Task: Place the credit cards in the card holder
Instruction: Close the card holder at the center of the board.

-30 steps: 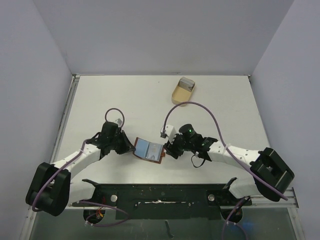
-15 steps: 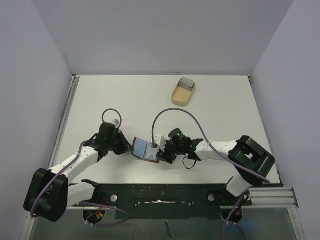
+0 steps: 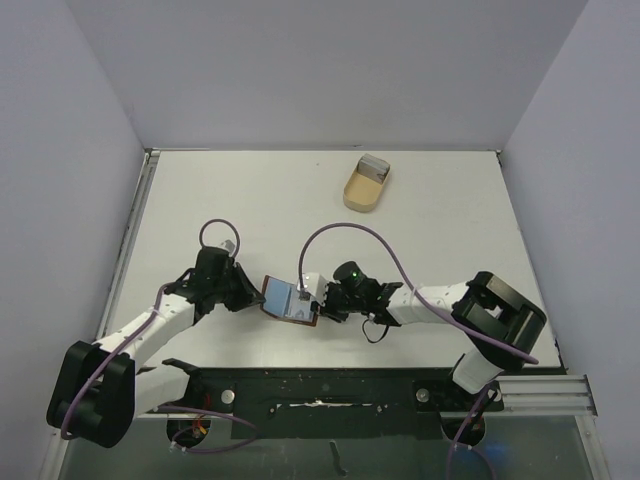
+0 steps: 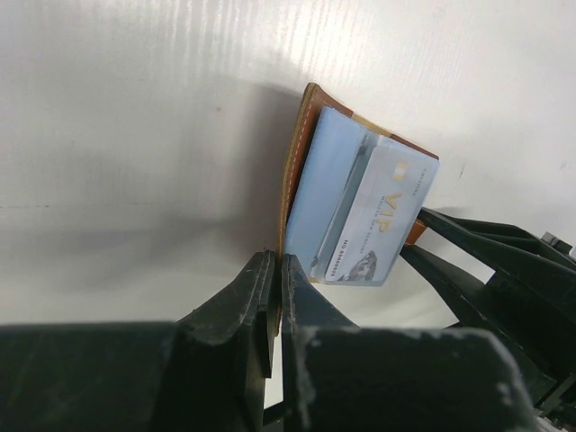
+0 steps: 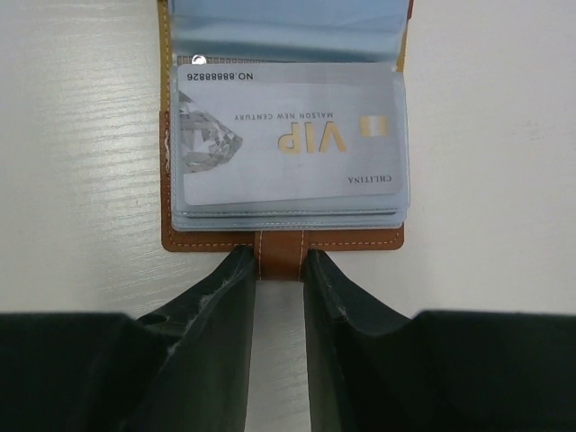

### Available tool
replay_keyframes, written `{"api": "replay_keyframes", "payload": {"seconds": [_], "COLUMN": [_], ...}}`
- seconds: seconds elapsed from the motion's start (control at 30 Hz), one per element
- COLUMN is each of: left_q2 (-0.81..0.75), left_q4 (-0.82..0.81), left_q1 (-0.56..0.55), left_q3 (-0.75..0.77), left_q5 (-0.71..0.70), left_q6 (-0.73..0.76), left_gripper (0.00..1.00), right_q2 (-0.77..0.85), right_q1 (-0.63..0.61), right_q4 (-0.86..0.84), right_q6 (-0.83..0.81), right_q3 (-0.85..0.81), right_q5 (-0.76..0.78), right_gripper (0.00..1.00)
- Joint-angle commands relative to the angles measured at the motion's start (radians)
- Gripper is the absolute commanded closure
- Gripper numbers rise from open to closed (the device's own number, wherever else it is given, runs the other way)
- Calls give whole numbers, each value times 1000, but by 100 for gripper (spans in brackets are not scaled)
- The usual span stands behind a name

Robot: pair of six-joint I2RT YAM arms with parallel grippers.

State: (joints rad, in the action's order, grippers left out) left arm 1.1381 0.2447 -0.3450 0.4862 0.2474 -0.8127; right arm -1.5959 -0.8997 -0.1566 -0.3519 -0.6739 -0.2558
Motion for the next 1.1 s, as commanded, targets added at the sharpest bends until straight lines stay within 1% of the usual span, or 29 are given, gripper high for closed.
{"api": "replay_keyframes", "payload": {"seconds": [0.0, 0.17, 0.27, 0.4, 0.53, 0.67, 0.87, 1.07], "left_q2": [-22, -1, 3, 15, -4, -17, 10, -9], "left_q4": [55, 93, 100, 118, 141, 140, 127, 125], "left_q1": [19, 30, 43, 54, 61, 66, 68, 68], "left_q3": [30, 57, 61, 73, 85, 77, 81, 89], "left_q5": [-24, -39, -48, -56, -83, -120, -98, -83], "left_q6": [-16, -10, -7, -6, -4, -7, 3, -10], "left_gripper": [100, 100, 100, 100, 100, 100, 100, 100], "right_q2": [59, 103, 127, 143, 110, 69, 52, -37], "right_q1": [-8, -4, 2, 24, 32, 33, 41, 40], "right_q4": [-183, -272, -357, -460, -571, -657, -748, -884], "right_q6": [32, 110, 139, 192, 233, 257, 283, 332], "right_q3": [61, 100, 133, 171, 189, 192, 194, 191], "right_q5": [45, 26, 17, -14, -64, -76, -78, -134], "right_gripper": [93, 97, 100, 100, 100, 100, 100, 100]}}
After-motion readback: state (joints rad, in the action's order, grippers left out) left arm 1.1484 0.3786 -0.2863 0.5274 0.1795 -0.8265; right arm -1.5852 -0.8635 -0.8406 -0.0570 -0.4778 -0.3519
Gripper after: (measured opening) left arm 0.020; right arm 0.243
